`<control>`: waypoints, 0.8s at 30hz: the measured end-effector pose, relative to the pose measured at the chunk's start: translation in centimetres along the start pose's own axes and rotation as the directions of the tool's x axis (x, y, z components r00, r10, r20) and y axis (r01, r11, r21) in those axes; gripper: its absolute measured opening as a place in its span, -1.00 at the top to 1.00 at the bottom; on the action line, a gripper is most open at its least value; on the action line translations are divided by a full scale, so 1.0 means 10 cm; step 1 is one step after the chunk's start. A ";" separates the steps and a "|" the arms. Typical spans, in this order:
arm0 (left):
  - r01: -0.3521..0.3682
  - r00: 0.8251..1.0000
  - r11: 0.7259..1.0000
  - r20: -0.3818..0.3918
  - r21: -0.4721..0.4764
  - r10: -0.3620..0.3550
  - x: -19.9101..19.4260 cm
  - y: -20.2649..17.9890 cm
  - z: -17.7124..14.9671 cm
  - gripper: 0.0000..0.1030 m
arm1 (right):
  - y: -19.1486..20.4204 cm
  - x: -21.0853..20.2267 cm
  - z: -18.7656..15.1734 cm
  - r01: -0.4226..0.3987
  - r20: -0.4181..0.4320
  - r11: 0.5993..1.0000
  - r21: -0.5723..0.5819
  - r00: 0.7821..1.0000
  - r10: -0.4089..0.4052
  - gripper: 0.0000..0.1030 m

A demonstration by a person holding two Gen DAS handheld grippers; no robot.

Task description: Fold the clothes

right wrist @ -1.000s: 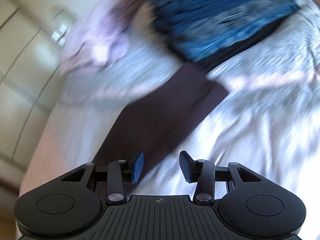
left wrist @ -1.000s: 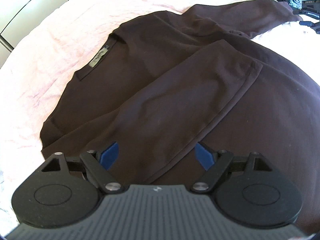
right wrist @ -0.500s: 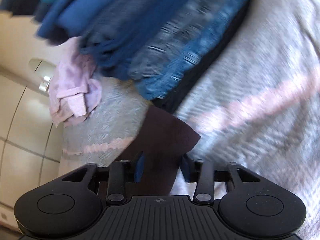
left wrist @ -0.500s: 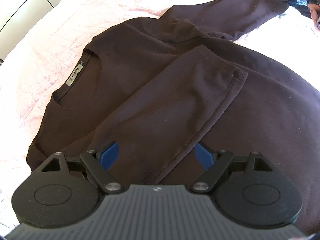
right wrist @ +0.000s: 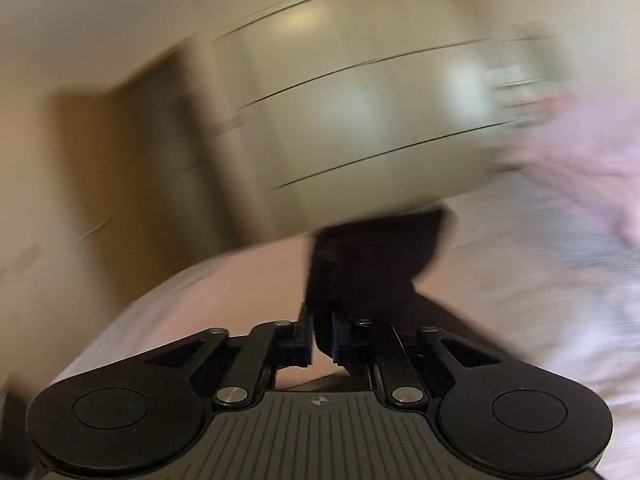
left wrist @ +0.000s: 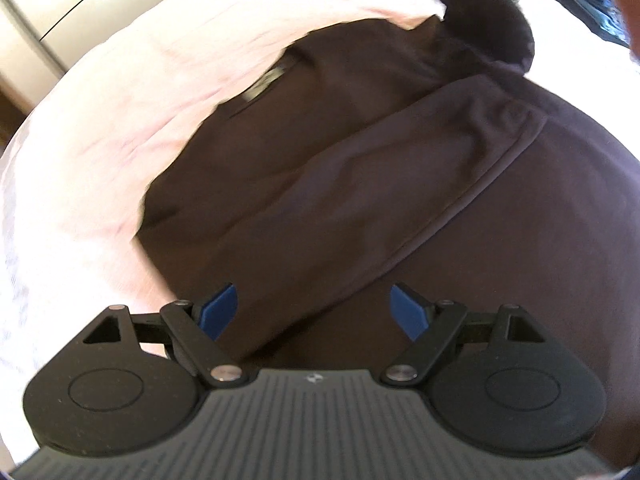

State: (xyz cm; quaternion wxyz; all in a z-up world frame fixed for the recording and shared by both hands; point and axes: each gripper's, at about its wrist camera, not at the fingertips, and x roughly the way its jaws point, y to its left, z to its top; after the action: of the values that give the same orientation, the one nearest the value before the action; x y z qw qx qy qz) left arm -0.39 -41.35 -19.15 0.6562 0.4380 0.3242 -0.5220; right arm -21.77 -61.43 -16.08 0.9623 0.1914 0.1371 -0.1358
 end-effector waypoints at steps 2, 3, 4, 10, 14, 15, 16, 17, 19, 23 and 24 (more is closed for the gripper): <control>-0.014 1.000 0.999 -0.006 -0.030 0.014 -0.05 0.17 -0.20 -0.58 | 0.46 0.42 -0.41 -0.116 -0.137 0.993 -0.038 0.985 0.110 0.82; -0.019 1.000 0.999 -0.010 -0.048 0.018 -0.07 0.25 -0.30 -0.58 | 0.59 0.60 -0.63 -0.135 -0.202 0.990 -0.032 0.971 0.126 0.82; -0.023 1.000 0.998 -0.013 -0.062 0.023 -0.08 0.33 -0.40 -0.58 | 0.68 0.71 -0.78 -0.139 -0.247 0.990 -0.020 0.960 0.129 0.82; -0.044 0.999 0.988 -0.027 -0.148 0.040 -0.17 0.70 -0.87 -0.58 | 1.03 1.01 -1.13 -0.132 -0.374 0.991 -0.032 0.921 0.111 0.82; -0.041 0.999 0.980 -0.017 -0.197 0.038 -0.27 0.84 -1.03 -0.58 | 1.17 1.06 -0.91 -0.128 -0.339 0.989 -0.080 0.936 0.094 0.82; -0.039 0.999 0.978 -0.014 -0.204 0.037 -0.29 0.85 -1.06 -0.58 | 1.19 1.08 -0.86 -0.130 -0.334 0.988 -0.085 0.938 0.095 0.82; -0.036 0.999 0.977 -0.007 -0.212 0.035 -0.30 0.86 -1.08 -0.58 | 1.20 1.12 -0.81 -0.131 -0.330 0.988 -0.087 0.939 0.095 0.82; -0.031 0.999 0.975 0.002 -0.219 0.033 -0.31 0.88 -1.08 -0.58 | 1.21 1.15 -0.77 -0.132 -0.327 0.987 -0.090 0.940 0.096 0.82; -0.002 0.999 0.975 0.031 -0.224 0.009 -0.29 0.91 -1.05 -0.58 | 1.16 1.13 -0.78 -0.092 -0.333 0.993 -0.076 0.941 0.062 0.81; 0.146 0.987 0.960 0.100 -0.239 -0.125 -0.07 0.96 -0.79 -0.38 | 0.90 1.00 -0.97 0.037 -0.427 0.997 -0.073 0.902 -0.065 0.67; 0.185 0.980 0.952 0.110 -0.243 -0.163 0.02 0.97 -0.70 -0.34 | 0.82 0.95 -1.03 0.070 -0.450 0.995 -0.070 0.888 -0.094 0.58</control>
State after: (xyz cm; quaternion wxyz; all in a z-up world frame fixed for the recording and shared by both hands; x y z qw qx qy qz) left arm 9.23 -34.32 -19.88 0.6717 0.2972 0.3956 -0.5514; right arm -12.63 -51.98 -25.48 0.9020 0.1869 0.3688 -0.1245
